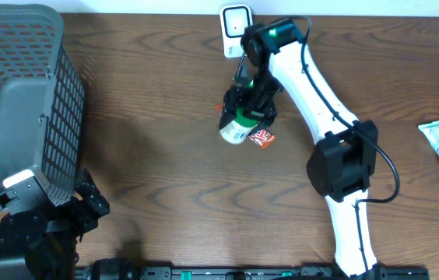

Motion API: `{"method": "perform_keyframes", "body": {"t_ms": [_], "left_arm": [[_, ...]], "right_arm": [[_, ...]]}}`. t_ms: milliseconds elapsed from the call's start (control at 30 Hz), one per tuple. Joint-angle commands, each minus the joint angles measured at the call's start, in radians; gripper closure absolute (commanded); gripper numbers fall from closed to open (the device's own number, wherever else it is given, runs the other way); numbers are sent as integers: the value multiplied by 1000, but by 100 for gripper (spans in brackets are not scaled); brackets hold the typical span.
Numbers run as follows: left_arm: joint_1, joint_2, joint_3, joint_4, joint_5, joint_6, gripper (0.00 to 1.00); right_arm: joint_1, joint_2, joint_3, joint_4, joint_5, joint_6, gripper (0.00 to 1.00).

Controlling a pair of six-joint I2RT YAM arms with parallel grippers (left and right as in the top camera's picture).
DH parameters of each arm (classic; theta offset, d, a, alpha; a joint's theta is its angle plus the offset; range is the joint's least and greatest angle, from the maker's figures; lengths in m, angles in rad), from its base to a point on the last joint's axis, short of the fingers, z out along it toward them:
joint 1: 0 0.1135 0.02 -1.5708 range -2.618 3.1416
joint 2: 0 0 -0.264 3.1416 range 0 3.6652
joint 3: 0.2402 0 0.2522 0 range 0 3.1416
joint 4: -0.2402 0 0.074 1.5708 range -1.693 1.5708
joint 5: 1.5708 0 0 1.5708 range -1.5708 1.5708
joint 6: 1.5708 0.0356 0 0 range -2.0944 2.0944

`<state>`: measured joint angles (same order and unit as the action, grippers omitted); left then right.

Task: Scan the item barcode
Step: 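Hold the Knorr jar up in front of the scanner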

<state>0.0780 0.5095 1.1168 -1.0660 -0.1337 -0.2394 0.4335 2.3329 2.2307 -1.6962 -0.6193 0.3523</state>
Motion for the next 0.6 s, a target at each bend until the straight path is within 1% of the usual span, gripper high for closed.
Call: {"method": "perform_keyframes", "body": {"t_ms": [0,67,133,167,300,433,500,567], "left_arm": [[5,-2,0,4,-8,1,2],[5,-2,0,4,-8,1,2],[5,-2,0,4,-8,1,2],[5,-2,0,4,-8,1,2],[5,-2,0,4,-8,1,2],[5,-2,0,4,-8,1,2],[5,-2,0,4,-8,1,2],[5,-2,0,4,-8,1,2]], "right_arm": [[6,-6,-41,-3,-172,-44,66],[5,-6,-46,-3,-151,-43,69],[5,-8,-45,-3,-150,-34,79],[6,-11,-45,-3,-150,-32,82],[17,-23,-10,-2,-150,-32,82],[19,-23,93,10,-158,-31,79],[17,-23,167,63,-143,-32,76],[14,-23,231,164,-76,-31,75]]}}
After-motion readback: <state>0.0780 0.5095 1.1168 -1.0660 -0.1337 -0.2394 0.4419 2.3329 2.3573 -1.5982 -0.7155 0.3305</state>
